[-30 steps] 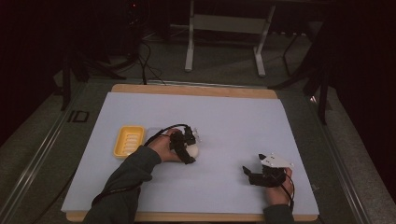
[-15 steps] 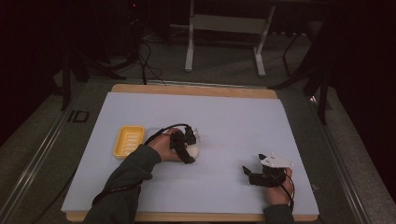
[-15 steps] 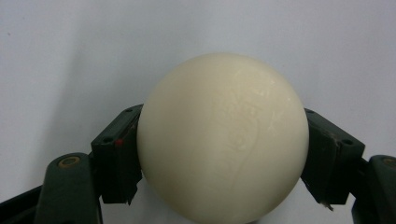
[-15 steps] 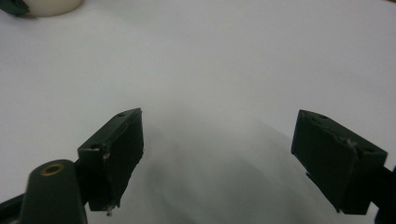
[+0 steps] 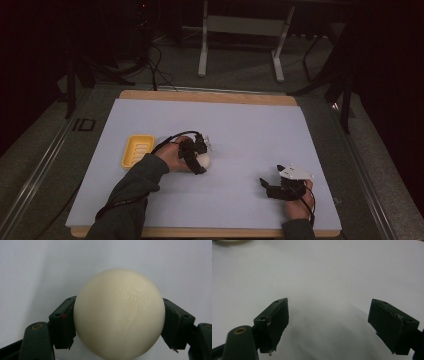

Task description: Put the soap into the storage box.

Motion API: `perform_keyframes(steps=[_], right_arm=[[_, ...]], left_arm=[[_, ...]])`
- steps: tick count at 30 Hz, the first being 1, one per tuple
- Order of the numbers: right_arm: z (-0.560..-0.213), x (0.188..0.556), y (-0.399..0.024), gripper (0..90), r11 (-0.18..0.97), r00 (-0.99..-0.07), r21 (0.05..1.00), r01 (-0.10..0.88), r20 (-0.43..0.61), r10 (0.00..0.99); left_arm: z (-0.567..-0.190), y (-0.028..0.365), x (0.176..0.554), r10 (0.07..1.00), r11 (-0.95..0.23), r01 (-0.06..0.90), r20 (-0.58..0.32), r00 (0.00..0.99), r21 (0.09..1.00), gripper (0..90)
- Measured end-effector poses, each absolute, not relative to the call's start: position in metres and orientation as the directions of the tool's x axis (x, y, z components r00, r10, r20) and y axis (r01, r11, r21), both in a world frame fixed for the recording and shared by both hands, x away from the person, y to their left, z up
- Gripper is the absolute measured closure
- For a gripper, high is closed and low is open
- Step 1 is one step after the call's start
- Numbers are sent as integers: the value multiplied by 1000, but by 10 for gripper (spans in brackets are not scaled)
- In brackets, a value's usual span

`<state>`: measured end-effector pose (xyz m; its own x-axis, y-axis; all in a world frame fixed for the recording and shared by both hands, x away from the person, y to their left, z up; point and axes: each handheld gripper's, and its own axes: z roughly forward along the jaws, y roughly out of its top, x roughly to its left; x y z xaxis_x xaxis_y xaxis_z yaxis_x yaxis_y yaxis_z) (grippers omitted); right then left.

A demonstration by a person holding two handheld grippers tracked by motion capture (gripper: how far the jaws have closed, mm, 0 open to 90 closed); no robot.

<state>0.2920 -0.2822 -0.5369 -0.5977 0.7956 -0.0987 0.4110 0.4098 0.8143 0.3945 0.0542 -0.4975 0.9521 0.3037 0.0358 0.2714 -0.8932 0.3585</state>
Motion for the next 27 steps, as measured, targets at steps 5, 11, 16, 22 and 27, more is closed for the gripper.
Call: perform_keyframes(steps=[5,11,16,22,27], right_arm=[[-537,292,-282,167,408,-597,815,412,-97,796],[-537,292,-282,167,409,-597,814,411,-98,796],[-537,292,-282,166,409,-597,814,412,-98,797],[-537,292,-282,167,410,-597,814,412,-99,796],[-537,292,-282,167,410,-596,814,411,-100,796]], left_arm=[[-494,59,394,312,-887,278,37,949,368,252],[-490,64,394,323,-883,286,40,945,373,252],[-487,69,395,330,-880,292,42,943,374,253],[-484,74,394,338,-876,297,44,940,381,253],[-481,79,395,348,-871,305,45,936,386,253]])
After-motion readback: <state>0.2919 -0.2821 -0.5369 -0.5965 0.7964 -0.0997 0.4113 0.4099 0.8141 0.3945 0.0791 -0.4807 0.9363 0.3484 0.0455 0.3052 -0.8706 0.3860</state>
